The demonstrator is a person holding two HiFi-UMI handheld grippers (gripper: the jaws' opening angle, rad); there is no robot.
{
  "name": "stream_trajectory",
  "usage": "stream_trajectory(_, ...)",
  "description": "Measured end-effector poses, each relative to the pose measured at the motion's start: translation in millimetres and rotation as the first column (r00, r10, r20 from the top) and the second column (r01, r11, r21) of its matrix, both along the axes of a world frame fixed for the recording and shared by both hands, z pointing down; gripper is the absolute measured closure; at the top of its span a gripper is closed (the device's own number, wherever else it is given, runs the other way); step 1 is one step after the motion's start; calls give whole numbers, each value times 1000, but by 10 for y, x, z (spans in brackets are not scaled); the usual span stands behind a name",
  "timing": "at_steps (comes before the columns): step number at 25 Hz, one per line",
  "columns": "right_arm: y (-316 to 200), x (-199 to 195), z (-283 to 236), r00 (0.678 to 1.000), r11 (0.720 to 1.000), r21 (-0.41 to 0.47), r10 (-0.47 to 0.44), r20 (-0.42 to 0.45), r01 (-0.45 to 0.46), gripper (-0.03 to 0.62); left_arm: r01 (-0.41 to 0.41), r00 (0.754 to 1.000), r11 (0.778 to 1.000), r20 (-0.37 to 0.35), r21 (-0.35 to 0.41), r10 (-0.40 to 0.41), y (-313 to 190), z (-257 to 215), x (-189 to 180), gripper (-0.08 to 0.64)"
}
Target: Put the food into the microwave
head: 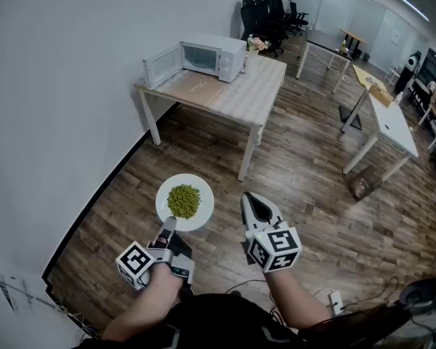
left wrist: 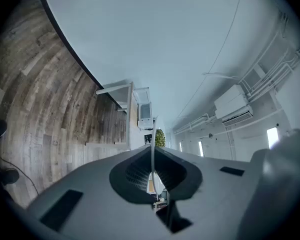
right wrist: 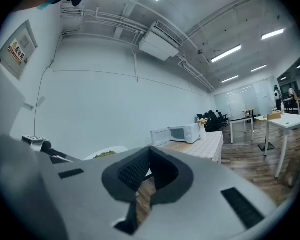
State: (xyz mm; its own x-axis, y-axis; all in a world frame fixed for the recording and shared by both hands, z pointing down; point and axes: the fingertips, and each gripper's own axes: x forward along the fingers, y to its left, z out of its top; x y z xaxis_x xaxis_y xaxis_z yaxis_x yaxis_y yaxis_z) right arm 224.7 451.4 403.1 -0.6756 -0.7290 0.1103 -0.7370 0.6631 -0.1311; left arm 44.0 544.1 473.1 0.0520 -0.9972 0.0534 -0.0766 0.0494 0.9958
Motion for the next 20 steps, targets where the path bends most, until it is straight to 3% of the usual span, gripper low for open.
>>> stream_trajectory(14,6,-198,-72,1000,1000,17,8,-13,-8,584,-39,999,999,17,-29,39,114,-44,-24,543)
stream_trajectory(17,49,-254,-74,1000,1000,14,2,-6,-2,584,-60,998,998,-20,2,60,163,-174,-24,543)
stream_trajectory(20,62,-308,-37,1000,1000,-6,22,3,-22,584,-85,996,996,-1,30,85,214,-323,-77,543)
